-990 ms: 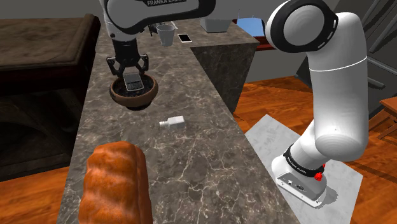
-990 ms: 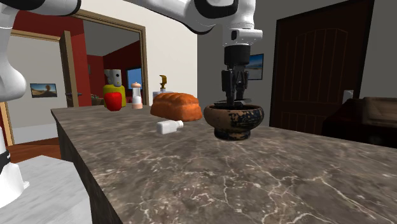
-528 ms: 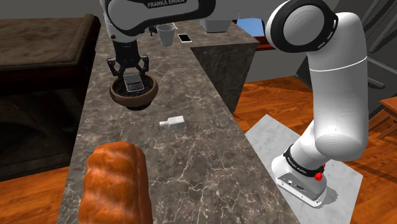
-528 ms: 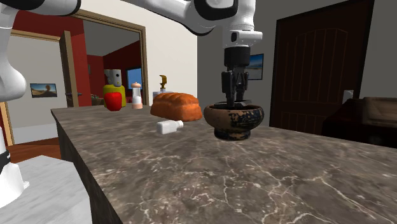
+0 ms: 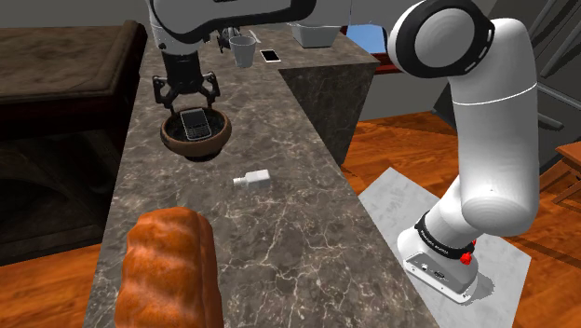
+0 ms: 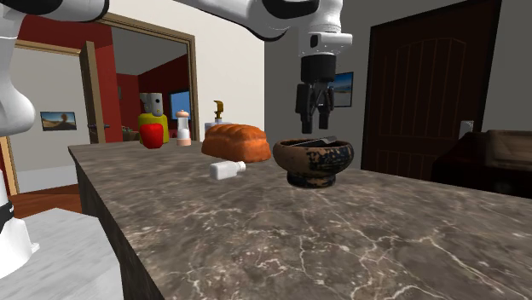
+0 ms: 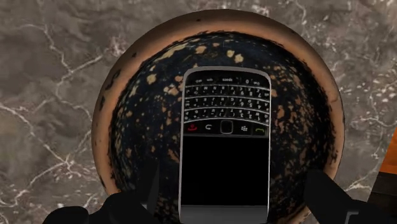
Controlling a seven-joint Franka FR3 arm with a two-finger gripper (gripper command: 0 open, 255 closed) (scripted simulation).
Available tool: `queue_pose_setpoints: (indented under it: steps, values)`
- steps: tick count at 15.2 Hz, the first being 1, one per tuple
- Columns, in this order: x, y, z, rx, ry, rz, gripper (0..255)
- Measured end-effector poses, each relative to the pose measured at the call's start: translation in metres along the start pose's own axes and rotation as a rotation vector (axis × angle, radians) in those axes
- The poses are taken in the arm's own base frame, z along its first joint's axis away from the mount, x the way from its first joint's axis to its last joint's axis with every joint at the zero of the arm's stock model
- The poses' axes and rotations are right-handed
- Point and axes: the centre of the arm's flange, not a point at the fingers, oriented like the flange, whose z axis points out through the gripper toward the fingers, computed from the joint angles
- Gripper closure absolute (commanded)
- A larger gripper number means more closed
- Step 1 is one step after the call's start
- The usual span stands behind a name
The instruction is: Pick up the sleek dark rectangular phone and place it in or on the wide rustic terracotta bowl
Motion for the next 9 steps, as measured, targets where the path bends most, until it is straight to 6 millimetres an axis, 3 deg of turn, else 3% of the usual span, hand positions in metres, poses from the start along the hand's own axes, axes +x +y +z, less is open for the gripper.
queue_pose_setpoints:
  steps: [3, 9]
  values:
    - [0.001, 0.003, -0.029, 0.0, 0.001, 0.0, 0]
    - [0.001, 0.002, -0.034, -0.001, 0.0, 0.0, 0]
